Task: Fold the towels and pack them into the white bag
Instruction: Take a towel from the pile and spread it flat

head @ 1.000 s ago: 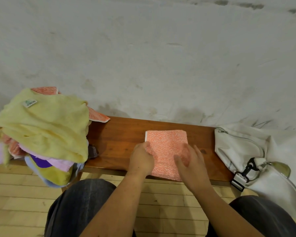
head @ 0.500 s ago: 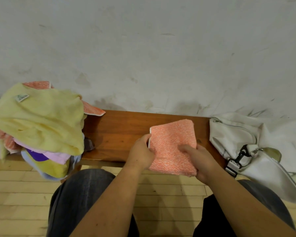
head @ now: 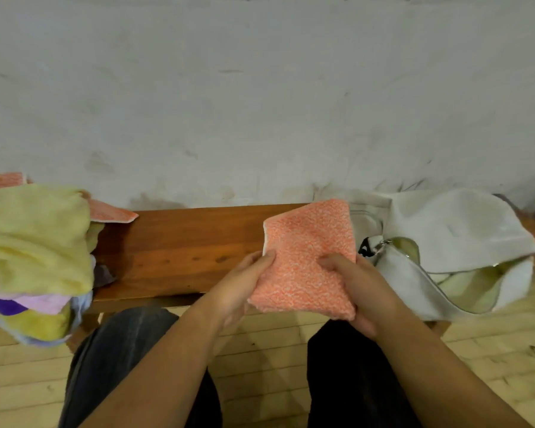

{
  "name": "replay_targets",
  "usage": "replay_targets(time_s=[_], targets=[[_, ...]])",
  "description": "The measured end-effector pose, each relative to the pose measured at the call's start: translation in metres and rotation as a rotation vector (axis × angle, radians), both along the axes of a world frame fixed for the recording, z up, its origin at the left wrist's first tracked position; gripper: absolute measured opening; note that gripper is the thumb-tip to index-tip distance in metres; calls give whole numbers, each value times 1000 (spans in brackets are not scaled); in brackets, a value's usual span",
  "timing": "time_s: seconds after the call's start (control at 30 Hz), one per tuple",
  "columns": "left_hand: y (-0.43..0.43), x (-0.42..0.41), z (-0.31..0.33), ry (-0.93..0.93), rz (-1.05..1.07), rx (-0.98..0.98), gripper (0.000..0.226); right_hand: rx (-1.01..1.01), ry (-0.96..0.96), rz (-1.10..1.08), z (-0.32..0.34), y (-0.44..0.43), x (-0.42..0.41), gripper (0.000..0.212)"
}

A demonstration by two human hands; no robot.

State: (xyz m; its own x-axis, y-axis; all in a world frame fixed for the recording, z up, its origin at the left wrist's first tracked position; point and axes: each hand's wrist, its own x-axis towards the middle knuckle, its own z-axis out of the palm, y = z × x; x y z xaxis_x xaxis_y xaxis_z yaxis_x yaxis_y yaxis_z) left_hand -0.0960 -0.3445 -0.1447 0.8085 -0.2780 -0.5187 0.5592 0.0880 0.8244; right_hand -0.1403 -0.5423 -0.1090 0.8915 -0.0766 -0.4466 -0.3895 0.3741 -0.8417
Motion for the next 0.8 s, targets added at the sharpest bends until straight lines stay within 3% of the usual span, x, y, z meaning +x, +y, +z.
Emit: replay_targets(time_s=[0.1,0.33,0.63,0.8], targets=[[-20,-3,7,-24,-36,-100,59,50,-10,-7,4,-27,-14,34],[-83,-12,40,-227,-83,-44,60,30,3,-99,14,-98,-39,40],[-175,-40,71,-294,-234,3,87,-93,195,-72,31,-208,-38,58],[-202,-47,69,-351,-367,131,95,-224,318,91,20,-240,-39,52]])
